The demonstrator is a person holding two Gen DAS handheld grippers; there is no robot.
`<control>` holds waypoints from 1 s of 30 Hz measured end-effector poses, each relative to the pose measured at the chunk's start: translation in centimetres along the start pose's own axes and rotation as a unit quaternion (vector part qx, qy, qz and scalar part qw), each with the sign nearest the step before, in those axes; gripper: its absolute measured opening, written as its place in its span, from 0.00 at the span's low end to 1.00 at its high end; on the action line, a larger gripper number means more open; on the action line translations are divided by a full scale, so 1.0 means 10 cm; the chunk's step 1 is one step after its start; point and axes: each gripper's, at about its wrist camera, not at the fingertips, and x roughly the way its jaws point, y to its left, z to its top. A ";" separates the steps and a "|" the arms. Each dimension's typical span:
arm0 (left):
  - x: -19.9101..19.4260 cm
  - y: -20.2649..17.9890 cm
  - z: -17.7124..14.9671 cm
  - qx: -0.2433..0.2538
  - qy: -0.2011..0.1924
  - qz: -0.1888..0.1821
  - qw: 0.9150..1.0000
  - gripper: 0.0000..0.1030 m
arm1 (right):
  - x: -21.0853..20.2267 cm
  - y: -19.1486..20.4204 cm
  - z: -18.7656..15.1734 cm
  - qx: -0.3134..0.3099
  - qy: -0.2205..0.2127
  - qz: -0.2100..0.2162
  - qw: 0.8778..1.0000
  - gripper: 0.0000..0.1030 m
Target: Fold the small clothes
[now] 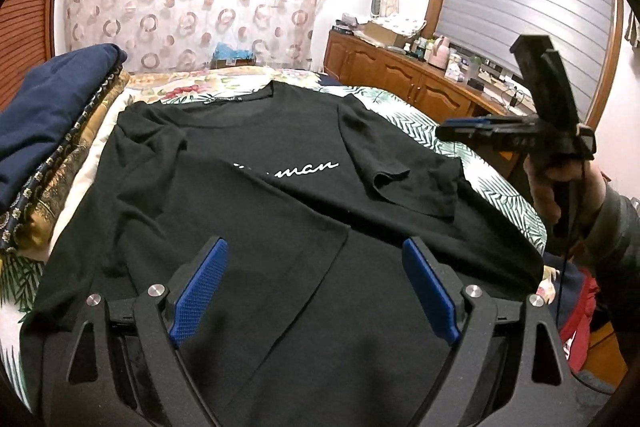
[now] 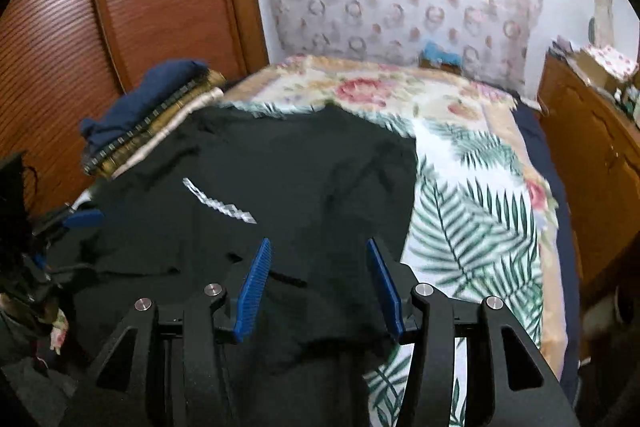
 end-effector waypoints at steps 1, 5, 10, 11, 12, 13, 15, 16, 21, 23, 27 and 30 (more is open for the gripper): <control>0.00 -0.01 0.00 0.002 0.000 0.002 1.000 0.87 | 0.06 0.01 -0.03 0.002 0.009 -0.002 1.000 0.50; -0.04 -0.02 -0.01 0.002 -0.004 0.010 1.000 0.87 | 0.23 0.06 -0.10 -0.006 0.046 0.001 0.999 0.50; -0.10 0.01 -0.02 -0.005 -0.012 0.010 1.000 0.87 | 0.30 0.08 -0.28 -0.017 0.080 0.000 0.997 0.50; -0.12 0.02 -0.02 -0.007 -0.014 0.013 1.000 0.87 | 0.27 0.09 -0.29 -0.017 0.078 0.001 0.997 0.50; -0.12 0.03 -0.02 -0.008 -0.014 0.016 1.000 0.87 | 0.25 0.09 -0.28 -0.015 0.075 0.004 0.997 0.50; -0.12 0.03 -0.01 -0.008 -0.015 0.019 1.000 0.87 | 0.22 0.08 -0.25 -0.011 0.069 0.010 0.997 0.50; -0.14 0.05 -0.01 -0.007 -0.017 0.027 0.999 0.87 | 0.17 0.08 -0.19 -0.006 0.057 0.015 0.998 0.50; -0.16 0.05 0.00 -0.006 -0.019 0.030 0.999 0.87 | 0.12 0.10 -0.18 -0.006 0.051 0.017 0.999 0.50; -0.21 0.08 0.01 -0.007 -0.027 0.039 0.999 0.87 | 0.19 0.21 -0.02 -0.008 0.036 0.022 0.999 0.50; -0.22 0.08 0.02 -0.005 -0.028 0.043 0.999 0.87 | 0.32 0.29 0.01 -0.012 0.046 0.018 0.999 0.50; -0.23 0.07 0.02 0.002 -0.030 0.054 0.998 0.87 | 0.57 0.25 0.06 -0.001 0.056 0.000 0.998 0.50; -0.24 0.07 0.02 0.002 -0.033 0.057 0.998 0.87 | 0.68 0.21 0.10 0.015 0.058 -0.005 0.998 0.50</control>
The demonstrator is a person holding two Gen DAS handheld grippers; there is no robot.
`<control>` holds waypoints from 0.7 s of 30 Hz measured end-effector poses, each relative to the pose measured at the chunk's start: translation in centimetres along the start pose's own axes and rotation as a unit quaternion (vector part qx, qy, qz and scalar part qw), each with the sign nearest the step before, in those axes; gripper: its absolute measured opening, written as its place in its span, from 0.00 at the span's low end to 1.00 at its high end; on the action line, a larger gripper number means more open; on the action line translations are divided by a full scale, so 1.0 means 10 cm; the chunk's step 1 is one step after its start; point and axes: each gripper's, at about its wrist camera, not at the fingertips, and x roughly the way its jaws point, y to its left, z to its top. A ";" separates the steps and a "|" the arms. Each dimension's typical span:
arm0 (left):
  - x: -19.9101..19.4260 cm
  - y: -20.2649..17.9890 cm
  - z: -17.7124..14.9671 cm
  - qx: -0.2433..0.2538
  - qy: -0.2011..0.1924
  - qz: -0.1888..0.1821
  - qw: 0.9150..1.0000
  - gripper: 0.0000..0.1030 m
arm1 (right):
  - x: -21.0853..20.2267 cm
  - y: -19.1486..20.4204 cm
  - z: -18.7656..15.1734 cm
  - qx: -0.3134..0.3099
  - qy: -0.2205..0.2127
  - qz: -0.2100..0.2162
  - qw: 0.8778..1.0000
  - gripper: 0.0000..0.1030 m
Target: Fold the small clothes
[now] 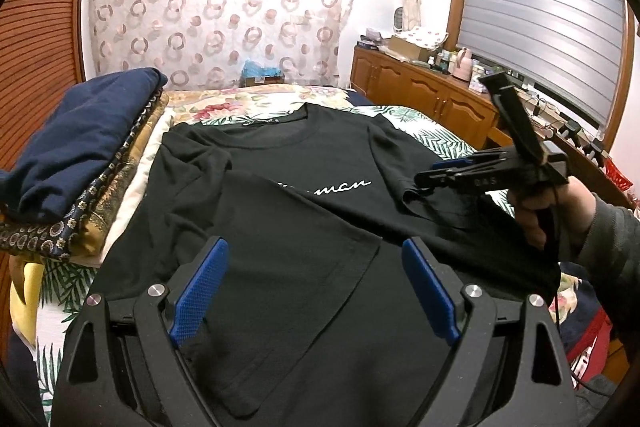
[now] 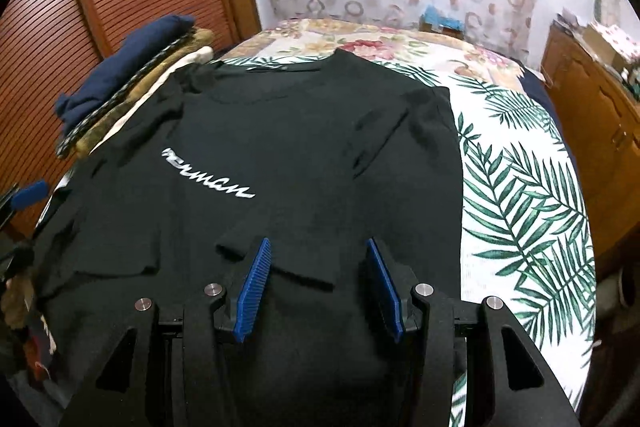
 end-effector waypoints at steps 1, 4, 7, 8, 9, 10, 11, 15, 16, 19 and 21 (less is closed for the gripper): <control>0.00 0.00 0.00 0.001 -0.001 0.001 1.000 0.87 | 0.04 0.00 0.03 0.003 0.003 -0.001 1.000 0.50; 0.01 0.01 -0.01 0.001 -0.001 0.004 1.000 0.87 | 0.16 0.07 0.05 -0.003 0.014 -0.015 1.000 0.40; 0.02 0.02 -0.02 0.000 0.002 0.007 1.000 0.87 | 0.20 0.16 0.08 -0.019 0.015 -0.018 1.000 0.23; 0.02 0.02 -0.03 0.000 0.002 0.008 1.000 0.87 | 0.21 0.21 0.10 -0.026 0.017 -0.016 0.999 0.17; 0.03 0.03 -0.03 -0.002 0.003 0.008 1.000 0.87 | 0.22 0.27 0.12 -0.036 0.017 -0.018 0.999 0.08; 0.02 0.04 -0.03 -0.003 0.003 0.008 1.000 0.87 | 0.24 0.32 0.13 -0.049 0.017 -0.021 0.998 0.05; 0.02 0.05 -0.04 -0.004 0.003 0.008 1.000 0.87 | 0.25 0.38 0.15 -0.060 0.015 -0.020 0.998 0.05; 0.02 0.08 -0.05 -0.010 0.003 0.009 1.000 0.87 | 0.23 0.52 0.31 -0.075 0.002 0.002 0.997 0.03; 0.02 0.09 -0.05 -0.011 0.003 0.009 1.000 0.87 | 0.22 0.55 0.36 -0.076 -0.002 0.007 0.997 0.03; 0.02 0.11 -0.06 -0.012 0.003 0.011 1.000 0.87 | 0.24 0.62 0.50 -0.080 -0.008 0.014 0.997 0.03; 0.03 0.13 -0.06 -0.015 0.003 0.012 1.000 0.87 | 0.26 0.65 0.59 -0.079 -0.009 0.018 0.997 0.03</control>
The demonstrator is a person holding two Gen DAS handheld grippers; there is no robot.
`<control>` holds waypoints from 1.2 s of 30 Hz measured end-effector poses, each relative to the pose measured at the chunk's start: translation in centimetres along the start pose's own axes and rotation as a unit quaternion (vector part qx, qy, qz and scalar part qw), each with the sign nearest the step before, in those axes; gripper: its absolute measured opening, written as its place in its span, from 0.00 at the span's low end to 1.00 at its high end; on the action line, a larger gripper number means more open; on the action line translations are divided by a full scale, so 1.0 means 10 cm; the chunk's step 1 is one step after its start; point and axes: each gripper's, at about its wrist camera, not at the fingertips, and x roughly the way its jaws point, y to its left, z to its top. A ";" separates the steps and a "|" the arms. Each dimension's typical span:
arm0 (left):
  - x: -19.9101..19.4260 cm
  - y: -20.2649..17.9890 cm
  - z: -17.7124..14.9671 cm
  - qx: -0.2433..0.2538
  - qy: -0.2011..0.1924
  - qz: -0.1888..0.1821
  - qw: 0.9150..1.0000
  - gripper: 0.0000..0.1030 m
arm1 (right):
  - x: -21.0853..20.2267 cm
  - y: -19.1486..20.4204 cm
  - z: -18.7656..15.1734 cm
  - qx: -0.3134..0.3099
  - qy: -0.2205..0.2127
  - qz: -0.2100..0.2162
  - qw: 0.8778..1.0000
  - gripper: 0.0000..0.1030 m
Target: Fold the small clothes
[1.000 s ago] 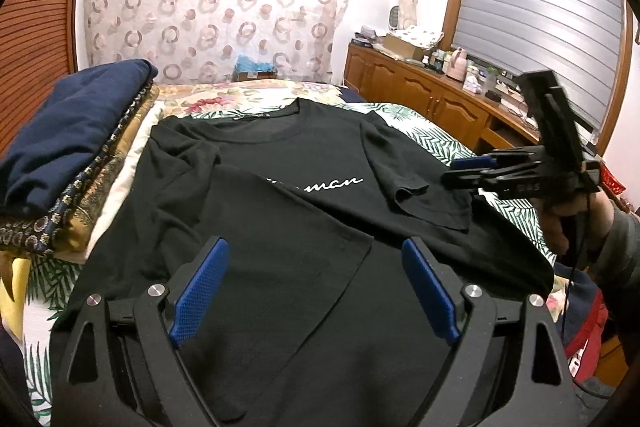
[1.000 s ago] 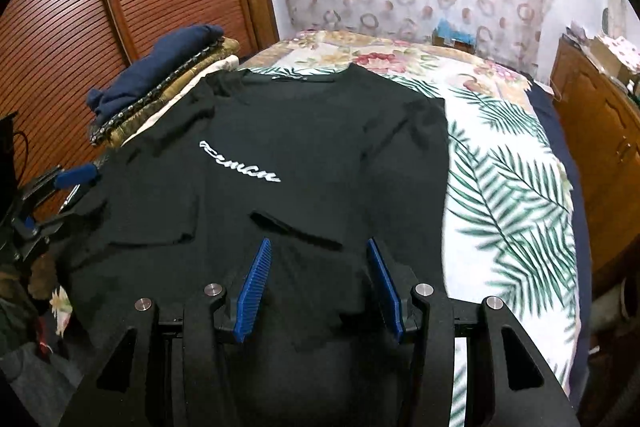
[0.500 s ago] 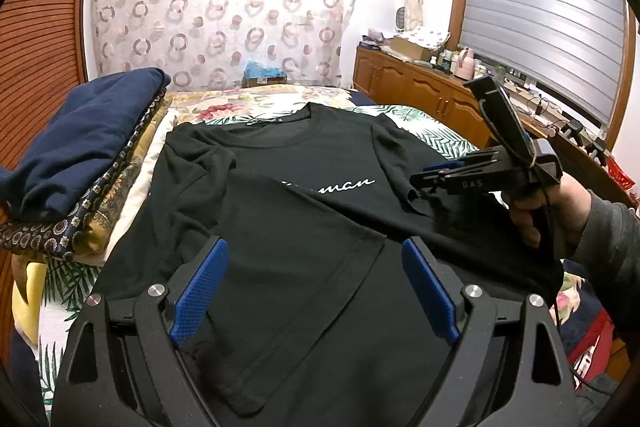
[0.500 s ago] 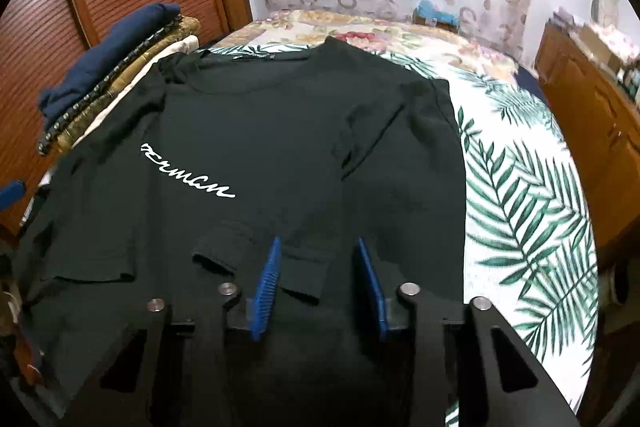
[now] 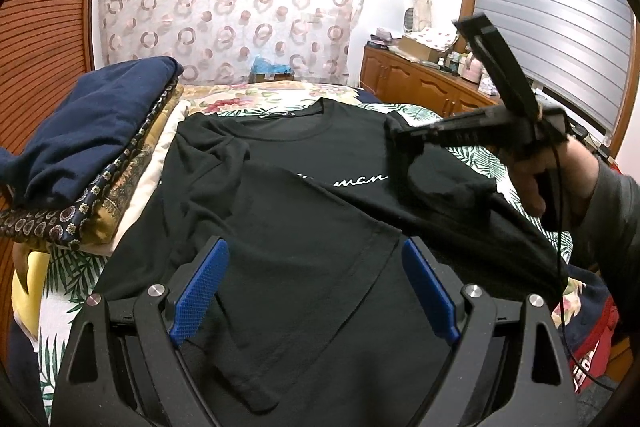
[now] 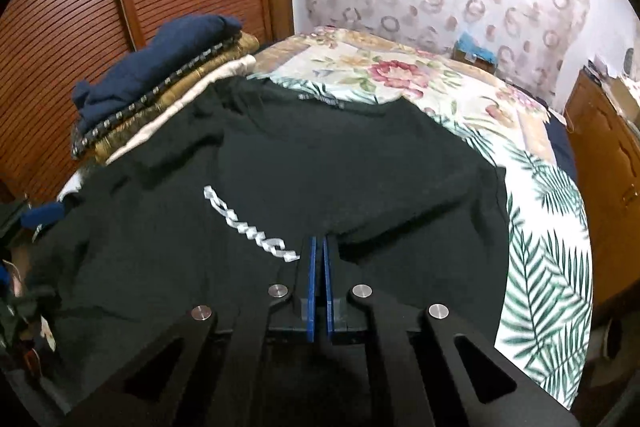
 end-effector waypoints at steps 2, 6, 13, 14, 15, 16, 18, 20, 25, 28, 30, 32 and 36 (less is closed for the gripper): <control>0.01 0.02 -0.01 -0.002 0.000 0.001 1.000 0.87 | 0.02 0.00 0.09 0.003 0.000 0.008 1.000 0.03; 0.01 0.06 -0.02 -0.006 0.001 0.002 1.000 0.87 | 0.04 0.00 0.21 0.010 -0.006 0.009 1.000 0.03; 0.02 0.21 -0.03 -0.016 0.002 0.014 1.000 0.87 | -0.14 -0.11 0.18 0.050 -0.047 0.023 0.997 0.50; 0.02 0.24 -0.02 -0.018 0.002 0.015 1.000 0.87 | -0.16 -0.12 0.14 0.050 -0.046 0.018 0.998 0.50; 0.03 0.26 -0.01 -0.018 0.002 0.017 1.000 0.87 | -0.17 -0.15 0.09 0.049 -0.044 0.007 0.998 0.50; 0.03 0.28 0.00 -0.018 0.001 0.018 1.000 0.87 | -0.17 -0.17 0.04 0.046 -0.042 -0.006 0.998 0.50; 0.04 0.32 0.04 -0.012 0.000 0.024 1.000 0.87 | -0.15 -0.23 -0.03 0.043 -0.034 -0.026 0.998 0.50; 0.08 0.38 0.11 -0.007 0.001 0.033 0.999 0.87 | -0.12 -0.32 -0.13 0.045 -0.024 -0.043 0.998 0.51; 0.21 0.55 0.30 0.006 0.011 0.040 0.999 0.78 | 0.01 -0.55 -0.35 0.049 -0.010 -0.085 0.995 0.50; 0.34 0.68 0.44 0.004 0.024 0.039 0.999 0.72 | 0.11 -0.65 -0.45 0.044 -0.001 -0.104 0.994 0.51; 0.44 0.72 0.52 0.013 0.035 0.046 0.998 0.65 | 0.17 -0.68 -0.48 0.042 0.003 -0.109 0.993 0.51; 0.55 0.73 0.60 0.021 0.045 0.046 0.998 0.62 | 0.23 -0.71 -0.50 0.043 0.006 -0.110 0.993 0.51; 0.81 0.78 0.75 0.029 0.072 0.044 0.996 0.60 | 0.24 -0.75 -0.50 0.048 -0.001 -0.100 0.994 0.55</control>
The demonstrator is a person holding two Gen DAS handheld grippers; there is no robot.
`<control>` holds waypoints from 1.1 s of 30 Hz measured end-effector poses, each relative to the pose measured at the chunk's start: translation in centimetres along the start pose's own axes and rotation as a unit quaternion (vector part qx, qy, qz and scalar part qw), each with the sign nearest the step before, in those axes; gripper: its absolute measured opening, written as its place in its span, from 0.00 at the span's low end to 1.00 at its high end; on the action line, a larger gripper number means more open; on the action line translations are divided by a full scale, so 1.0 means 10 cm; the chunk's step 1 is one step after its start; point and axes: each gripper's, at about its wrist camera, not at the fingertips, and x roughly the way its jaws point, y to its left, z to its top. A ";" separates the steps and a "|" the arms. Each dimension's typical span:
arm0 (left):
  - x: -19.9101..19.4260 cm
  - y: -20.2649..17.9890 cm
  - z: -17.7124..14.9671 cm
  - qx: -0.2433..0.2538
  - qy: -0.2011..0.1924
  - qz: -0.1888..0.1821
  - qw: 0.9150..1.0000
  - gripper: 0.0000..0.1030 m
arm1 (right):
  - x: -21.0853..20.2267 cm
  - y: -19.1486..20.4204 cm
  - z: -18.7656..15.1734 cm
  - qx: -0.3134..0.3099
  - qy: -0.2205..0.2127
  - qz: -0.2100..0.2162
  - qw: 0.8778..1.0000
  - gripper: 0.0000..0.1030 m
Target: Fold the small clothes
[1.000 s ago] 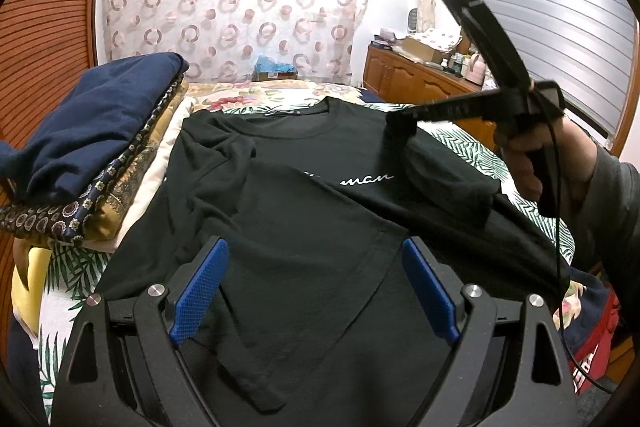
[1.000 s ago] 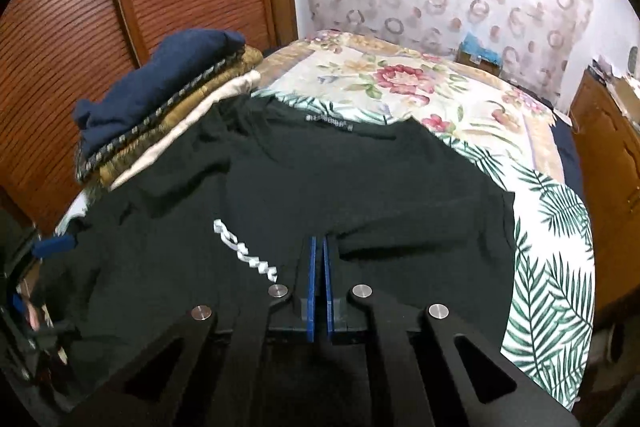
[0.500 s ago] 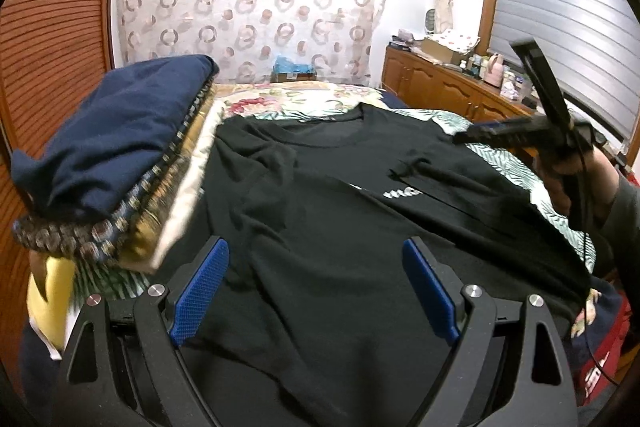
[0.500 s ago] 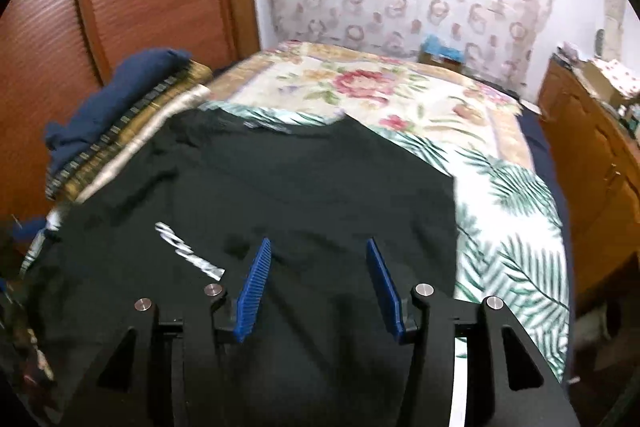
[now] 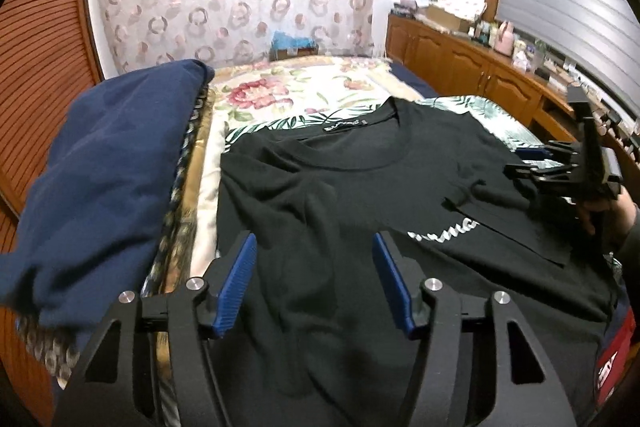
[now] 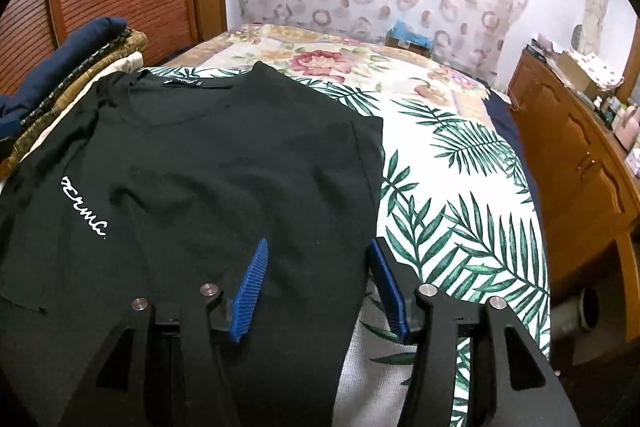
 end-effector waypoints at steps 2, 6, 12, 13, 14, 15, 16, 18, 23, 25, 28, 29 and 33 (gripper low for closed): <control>0.13 0.01 0.09 0.004 0.012 0.002 1.000 0.58 | -0.01 -0.02 -0.01 0.009 0.002 0.008 1.000 0.58; 0.40 0.02 0.21 0.006 0.037 0.000 0.999 0.51 | 0.01 -0.15 -0.02 0.027 0.006 0.020 0.999 0.63; 0.75 0.05 0.32 0.009 0.070 0.011 0.997 0.51 | 0.01 -0.16 0.00 0.025 0.006 0.017 1.000 0.64; 0.81 0.06 0.33 0.007 0.075 0.014 0.997 0.51 | 0.00 -0.15 0.00 0.024 0.006 0.017 1.000 0.64; 0.85 0.08 0.32 0.002 0.080 0.016 0.997 0.51 | 0.00 -0.15 0.00 0.024 0.006 0.017 1.000 0.64; 0.89 0.11 0.32 -0.003 0.085 0.015 0.996 0.51 | 0.00 -0.15 -0.01 0.024 0.006 0.016 1.000 0.64; 0.92 0.12 0.32 -0.005 0.088 0.015 0.996 0.51 | 0.00 -0.15 -0.01 0.025 0.006 0.016 1.000 0.64; 0.93 0.12 0.31 -0.004 0.086 0.016 0.996 0.51 | 0.00 -0.15 -0.01 0.024 0.006 0.016 1.000 0.64; 0.89 0.11 0.27 0.002 0.072 0.015 0.997 0.32 | 0.00 -0.15 0.00 0.024 0.006 0.016 1.000 0.64; 0.85 0.11 0.27 0.001 0.066 0.017 0.998 0.16 | 0.00 -0.15 0.00 0.024 0.006 0.016 1.000 0.64; 0.71 0.09 0.31 0.004 0.044 0.015 0.999 0.07 | 0.00 -0.15 0.00 0.024 0.006 0.016 1.000 0.64; 0.64 0.09 0.34 0.004 0.033 0.016 0.999 0.07 | 0.00 -0.15 0.00 0.024 0.006 0.017 1.000 0.64; 0.38 0.17 0.49 -0.015 -0.006 0.016 1.000 0.06 | 0.00 -0.15 0.00 0.024 0.006 0.016 1.000 0.64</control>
